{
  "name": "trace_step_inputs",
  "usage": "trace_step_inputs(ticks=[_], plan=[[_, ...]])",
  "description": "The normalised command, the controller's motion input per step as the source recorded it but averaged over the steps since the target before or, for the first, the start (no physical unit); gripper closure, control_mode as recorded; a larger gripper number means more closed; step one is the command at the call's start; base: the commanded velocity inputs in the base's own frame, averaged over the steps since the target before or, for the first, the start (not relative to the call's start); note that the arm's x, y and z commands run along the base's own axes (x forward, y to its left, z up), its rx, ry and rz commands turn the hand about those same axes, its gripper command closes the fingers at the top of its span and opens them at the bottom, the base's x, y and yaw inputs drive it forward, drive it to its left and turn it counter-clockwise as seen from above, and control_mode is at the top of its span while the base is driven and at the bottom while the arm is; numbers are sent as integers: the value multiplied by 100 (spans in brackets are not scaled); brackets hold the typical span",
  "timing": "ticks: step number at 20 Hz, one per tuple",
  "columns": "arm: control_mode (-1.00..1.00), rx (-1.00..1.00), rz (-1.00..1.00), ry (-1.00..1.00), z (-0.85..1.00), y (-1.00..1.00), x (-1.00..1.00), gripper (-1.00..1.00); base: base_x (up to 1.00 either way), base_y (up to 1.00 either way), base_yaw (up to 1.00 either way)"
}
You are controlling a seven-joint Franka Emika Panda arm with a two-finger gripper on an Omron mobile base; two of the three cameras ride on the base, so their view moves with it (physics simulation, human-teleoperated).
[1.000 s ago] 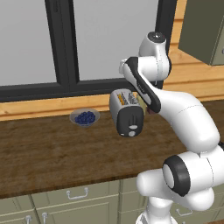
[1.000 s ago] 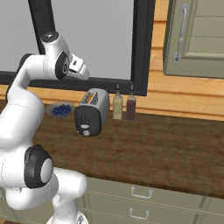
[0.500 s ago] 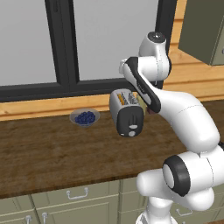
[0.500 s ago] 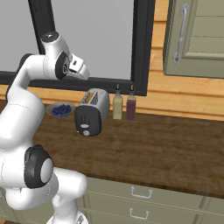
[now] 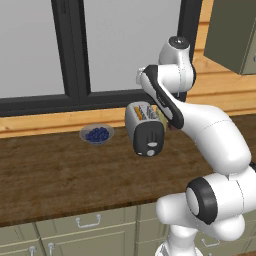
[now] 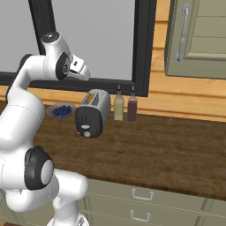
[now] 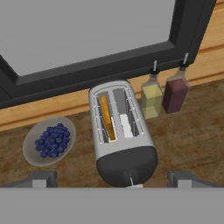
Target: Start the toaster. Once the lever pops up, take the bread to the plate on the dining counter.
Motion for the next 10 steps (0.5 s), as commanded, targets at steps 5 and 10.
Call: trace_step_inputs(ticks=[5,10], plan=[[-100,0,0,0,0,0,0,-100,0,0,0],[-100,0,0,0,0,0,0,-100,0,0,0]])
